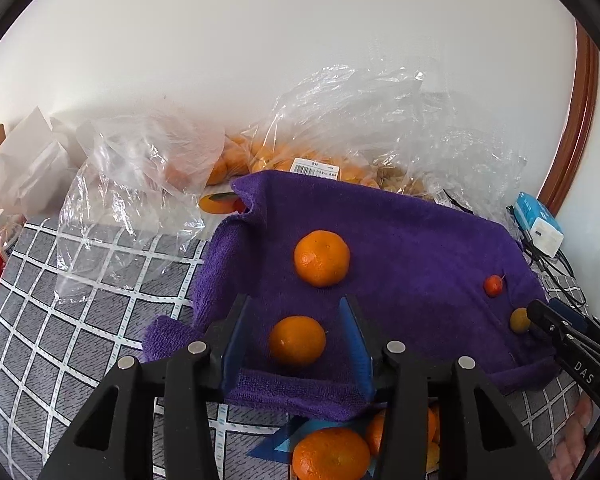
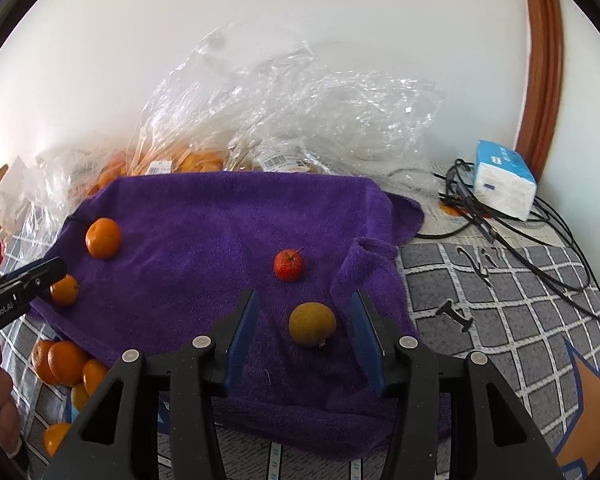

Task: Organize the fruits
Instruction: 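Open the right tool to release the yellow-green fruit while the left tool releases the orange, then withdraw both open tools from the towel toward the remaining fruit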

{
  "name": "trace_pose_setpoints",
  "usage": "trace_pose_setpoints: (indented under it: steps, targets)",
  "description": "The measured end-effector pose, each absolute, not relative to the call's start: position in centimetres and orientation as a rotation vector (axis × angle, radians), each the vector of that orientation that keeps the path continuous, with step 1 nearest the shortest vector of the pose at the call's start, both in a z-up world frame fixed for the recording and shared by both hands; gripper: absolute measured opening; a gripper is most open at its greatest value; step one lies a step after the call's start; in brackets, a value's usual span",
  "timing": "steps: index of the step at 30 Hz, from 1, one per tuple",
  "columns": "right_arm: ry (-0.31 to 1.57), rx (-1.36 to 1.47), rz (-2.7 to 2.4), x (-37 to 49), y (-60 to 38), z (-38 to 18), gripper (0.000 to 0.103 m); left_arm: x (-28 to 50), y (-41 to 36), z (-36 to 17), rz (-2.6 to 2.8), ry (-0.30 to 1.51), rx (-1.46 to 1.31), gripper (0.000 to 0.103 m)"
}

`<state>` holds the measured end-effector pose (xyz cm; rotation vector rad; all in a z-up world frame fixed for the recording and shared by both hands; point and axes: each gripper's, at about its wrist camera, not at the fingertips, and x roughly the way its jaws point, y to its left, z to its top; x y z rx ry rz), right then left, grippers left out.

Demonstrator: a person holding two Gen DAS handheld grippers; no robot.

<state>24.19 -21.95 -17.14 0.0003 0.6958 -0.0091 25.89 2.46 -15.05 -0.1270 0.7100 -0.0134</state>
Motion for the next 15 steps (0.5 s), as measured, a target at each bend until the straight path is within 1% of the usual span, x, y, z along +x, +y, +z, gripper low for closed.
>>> trace_pose_setpoints:
  steps: [3, 4, 6, 7, 15]
  targets:
    - [0.693, -0.005, -0.027, 23.3, -21.5, -15.8, 0.048, 25.2, 2.4, -13.6, -0.033, 0.693, -0.129, 0.043]
    - [0.683, -0.011, -0.023, 22.7, -21.2, -15.2, 0.048, 24.8, 2.4, -13.0, -0.044, 0.681, -0.132, 0.045]
    - [0.668, -0.016, -0.019, 21.5, -20.9, -14.6, 0.056, 24.0, 2.2, -12.0, -0.046, 0.663, -0.114, 0.049]
    - [0.664, -0.014, -0.014, 20.9, -20.7, -14.4, 0.057, 23.6, 2.1, -11.7, -0.051, 0.659, -0.104, 0.049]
    - [0.737, 0.009, 0.011, 17.3, -19.0, -15.7, 0.058, 20.4, 3.4, -11.4, -0.086, 0.690, -0.065, 0.050]
